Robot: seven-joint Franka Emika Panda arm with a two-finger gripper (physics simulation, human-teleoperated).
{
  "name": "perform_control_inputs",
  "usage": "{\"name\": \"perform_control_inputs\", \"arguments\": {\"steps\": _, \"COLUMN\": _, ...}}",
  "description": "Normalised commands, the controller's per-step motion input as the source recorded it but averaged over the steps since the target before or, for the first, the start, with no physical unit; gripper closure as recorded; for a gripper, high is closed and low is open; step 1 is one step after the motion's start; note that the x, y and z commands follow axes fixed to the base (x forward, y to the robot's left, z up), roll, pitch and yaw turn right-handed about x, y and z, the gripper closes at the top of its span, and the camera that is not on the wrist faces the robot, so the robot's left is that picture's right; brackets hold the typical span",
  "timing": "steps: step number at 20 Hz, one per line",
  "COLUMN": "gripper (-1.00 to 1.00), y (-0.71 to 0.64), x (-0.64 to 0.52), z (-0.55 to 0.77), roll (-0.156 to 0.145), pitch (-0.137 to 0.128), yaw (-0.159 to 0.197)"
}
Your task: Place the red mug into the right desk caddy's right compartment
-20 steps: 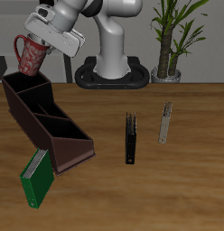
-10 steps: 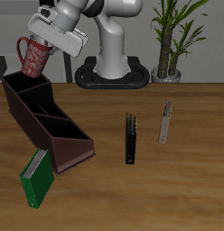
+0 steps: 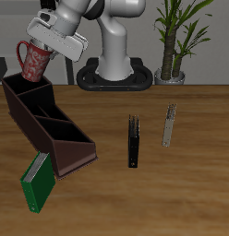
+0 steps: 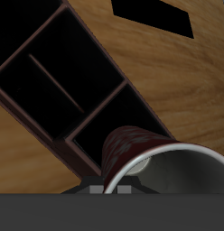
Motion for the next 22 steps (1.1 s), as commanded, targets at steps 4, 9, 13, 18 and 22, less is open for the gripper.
{"name": "perform_control_inputs", "arguments": {"steps": 4, "gripper": 1.00, "y": -0.11, "x": 0.03, "z": -0.19, "roll": -0.028, "pitch": 0.020, "yaw": -0.016}}
{"name": "perform_control_inputs", "arguments": {"steps": 9, "gripper": 1.00, "y": -0.09, "x": 0.03, "z": -0.22, "roll": -0.018, "pitch": 0.032, "yaw": -0.024}}
{"name": "perform_control_inputs", "arguments": {"steps": 13, "gripper": 1.00, "y": -0.11, "x": 0.00, "z": -0.21, "roll": -0.029, "pitch": 0.030, "yaw": -0.033}}
{"name": "perform_control_inputs", "arguments": {"steps": 18, "gripper": 1.00, "y": -0.09, "x": 0.05, "z": -0.25, "roll": -0.019, "pitch": 0.035, "yaw": -0.017}}
{"name": "perform_control_inputs", "arguments": {"steps": 22, "gripper": 1.00, "y": -0.06, "x": 0.03, "z": -0.22, "roll": -0.024, "pitch": 0.037, "yaw": -0.027}}
